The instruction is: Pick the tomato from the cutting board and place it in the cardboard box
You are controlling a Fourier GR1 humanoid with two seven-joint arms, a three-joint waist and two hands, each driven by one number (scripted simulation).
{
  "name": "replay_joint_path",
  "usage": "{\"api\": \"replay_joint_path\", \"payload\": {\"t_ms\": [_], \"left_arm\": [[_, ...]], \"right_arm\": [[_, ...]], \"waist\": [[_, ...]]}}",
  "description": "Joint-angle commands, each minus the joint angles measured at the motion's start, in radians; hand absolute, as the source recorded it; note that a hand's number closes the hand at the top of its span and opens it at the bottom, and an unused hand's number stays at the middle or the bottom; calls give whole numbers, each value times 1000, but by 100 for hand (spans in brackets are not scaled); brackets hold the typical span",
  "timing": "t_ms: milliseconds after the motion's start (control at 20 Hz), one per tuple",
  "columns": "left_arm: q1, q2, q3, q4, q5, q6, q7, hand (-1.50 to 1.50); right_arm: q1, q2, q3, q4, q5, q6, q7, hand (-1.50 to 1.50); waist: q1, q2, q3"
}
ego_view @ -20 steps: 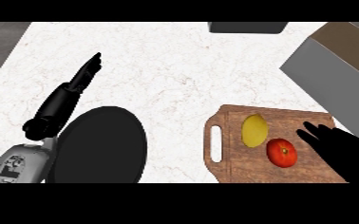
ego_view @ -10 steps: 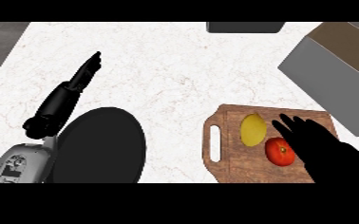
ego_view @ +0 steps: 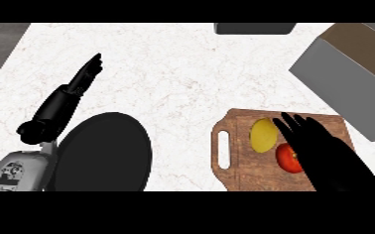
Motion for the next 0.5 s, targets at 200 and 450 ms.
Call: {"api": "replay_joint_path", "payload": {"t_ms": [200,450], "left_arm": [[-37,-21,39,-2,-8,-40,47,0],[-33,-66,35,80,-71,-26,-59,0]], "right_arm": [[61,73,-5,125,168,-36,-141,-150],[67,135,-40,166,192,-19,-204,-150]], "waist": [[-2,0,1],[-4,0,0]]}}
